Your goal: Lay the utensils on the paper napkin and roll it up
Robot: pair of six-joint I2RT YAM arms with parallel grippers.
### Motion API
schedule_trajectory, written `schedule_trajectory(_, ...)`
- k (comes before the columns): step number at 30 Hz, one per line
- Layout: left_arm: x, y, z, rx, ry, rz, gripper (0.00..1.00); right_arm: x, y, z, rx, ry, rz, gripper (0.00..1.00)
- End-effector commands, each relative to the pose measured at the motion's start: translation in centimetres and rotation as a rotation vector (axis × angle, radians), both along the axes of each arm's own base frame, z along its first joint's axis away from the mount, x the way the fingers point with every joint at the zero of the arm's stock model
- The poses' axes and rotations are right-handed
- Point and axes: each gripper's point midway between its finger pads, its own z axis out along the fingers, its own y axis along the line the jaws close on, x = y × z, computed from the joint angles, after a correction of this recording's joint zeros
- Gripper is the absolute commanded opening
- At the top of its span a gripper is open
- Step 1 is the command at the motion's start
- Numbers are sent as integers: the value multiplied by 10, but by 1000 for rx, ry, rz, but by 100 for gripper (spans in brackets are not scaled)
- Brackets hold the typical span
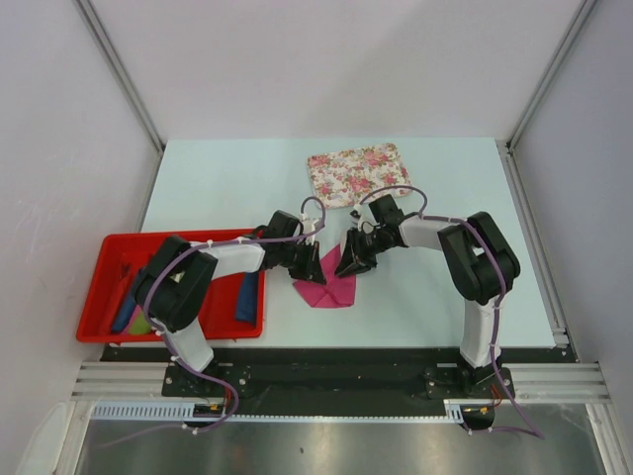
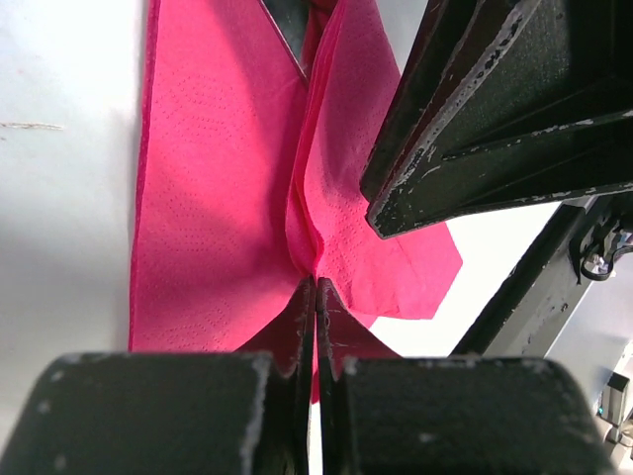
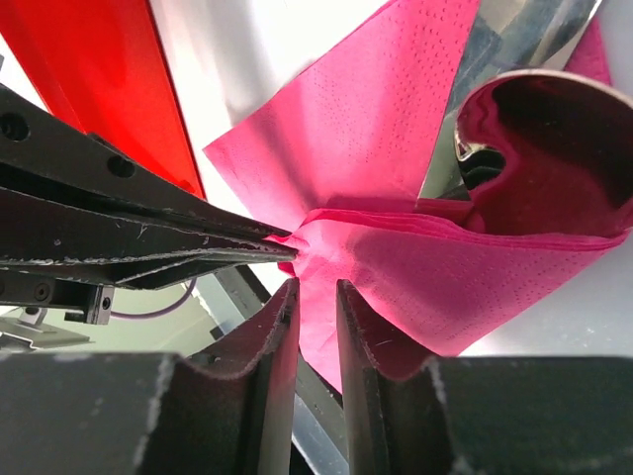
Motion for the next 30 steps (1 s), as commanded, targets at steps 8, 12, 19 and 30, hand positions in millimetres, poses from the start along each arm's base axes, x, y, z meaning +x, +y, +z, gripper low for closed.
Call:
schedule_trajectory(8, -3, 0, 1, 4, -4, -10, 0, 1, -2, -11, -58, -64, 23, 24)
schedule_trajectory(12, -4, 2, -5, 23, 5, -7, 0, 3, 0, -17, -74, -68, 20, 24)
schedule_trajectory(19, -5, 7, -1, 28, -13, -9, 7, 1, -8, -39, -154, -72, 24, 19)
schedule_trajectory(30, -5, -15, 72, -228, -230, -93, 36, -6, -13, -57, -185, -34, 33, 10)
